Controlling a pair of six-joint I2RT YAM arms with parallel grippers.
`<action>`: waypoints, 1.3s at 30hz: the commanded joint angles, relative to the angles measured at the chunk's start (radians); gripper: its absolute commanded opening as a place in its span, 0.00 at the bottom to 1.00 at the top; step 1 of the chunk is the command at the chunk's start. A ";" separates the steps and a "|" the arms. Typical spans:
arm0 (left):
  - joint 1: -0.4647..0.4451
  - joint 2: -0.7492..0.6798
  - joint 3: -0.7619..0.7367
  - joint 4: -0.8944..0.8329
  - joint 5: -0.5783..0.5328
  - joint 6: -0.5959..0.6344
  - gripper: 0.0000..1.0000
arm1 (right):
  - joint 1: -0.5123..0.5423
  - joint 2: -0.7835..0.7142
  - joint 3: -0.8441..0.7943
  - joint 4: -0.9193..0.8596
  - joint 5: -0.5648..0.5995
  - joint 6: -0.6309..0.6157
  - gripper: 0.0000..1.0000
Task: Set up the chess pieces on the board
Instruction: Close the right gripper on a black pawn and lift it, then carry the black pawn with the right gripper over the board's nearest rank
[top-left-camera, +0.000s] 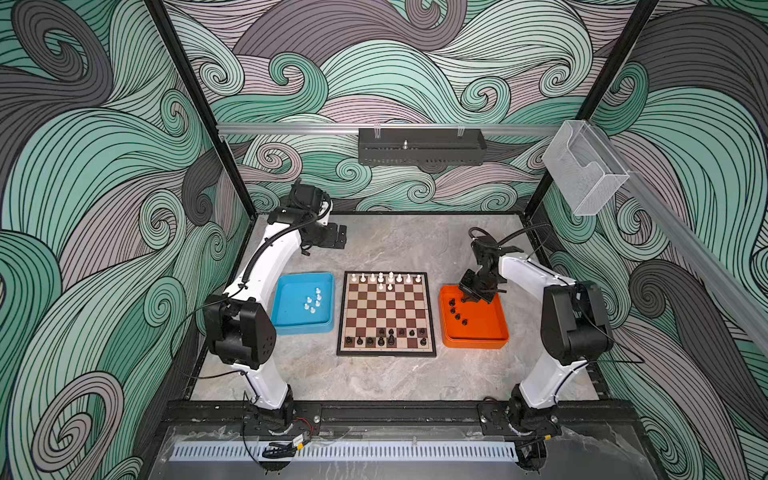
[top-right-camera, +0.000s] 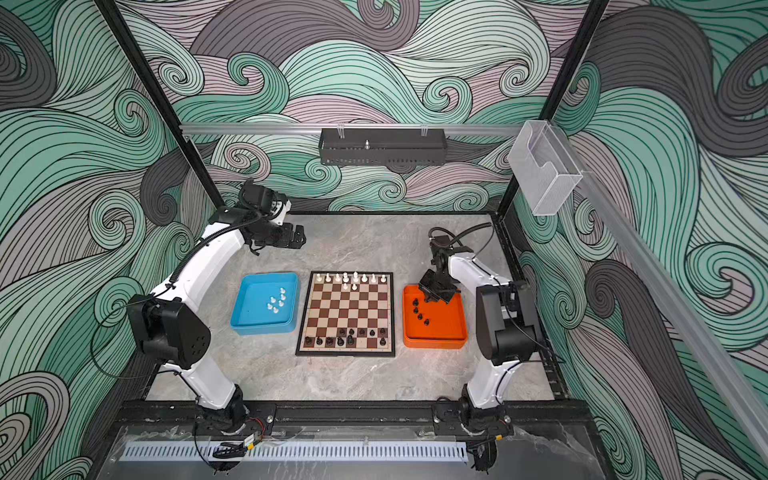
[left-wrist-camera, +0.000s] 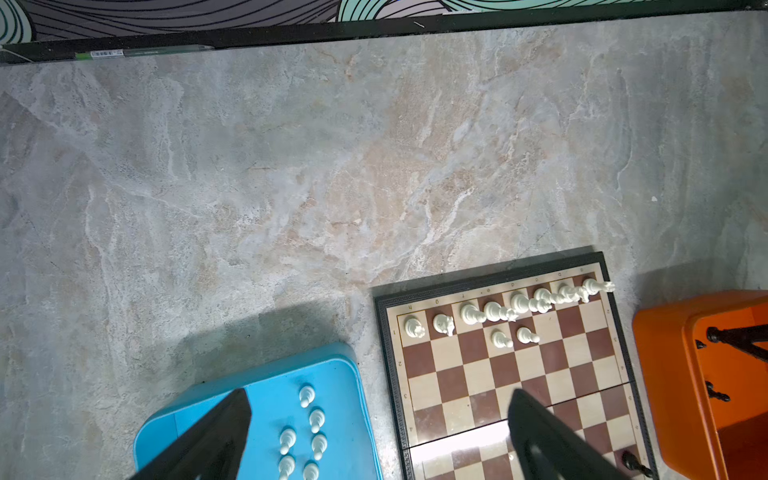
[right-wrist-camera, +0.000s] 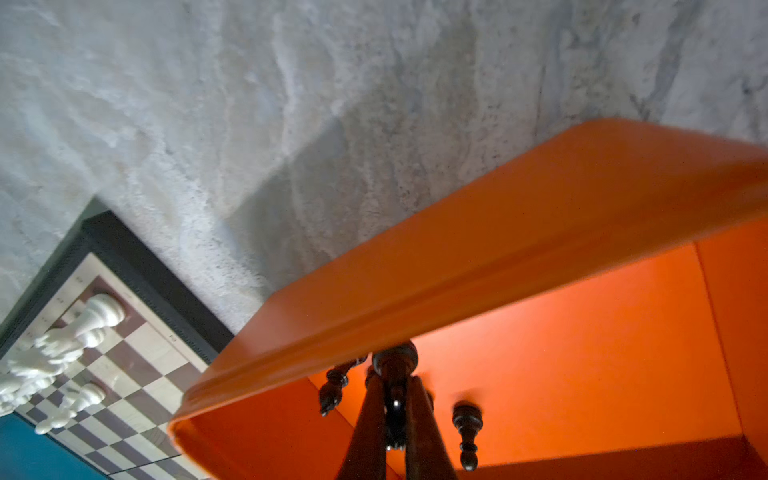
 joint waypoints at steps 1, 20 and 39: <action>-0.002 0.001 0.020 0.000 0.016 -0.016 0.99 | 0.007 -0.014 0.048 -0.105 -0.007 -0.105 0.08; 0.000 -0.114 -0.099 0.054 -0.055 -0.193 0.99 | 0.420 -0.184 0.138 -0.277 0.096 -0.218 0.09; 0.062 -0.400 -0.401 0.060 -0.161 -0.233 0.99 | 0.657 -0.163 0.112 -0.275 0.266 -0.160 0.09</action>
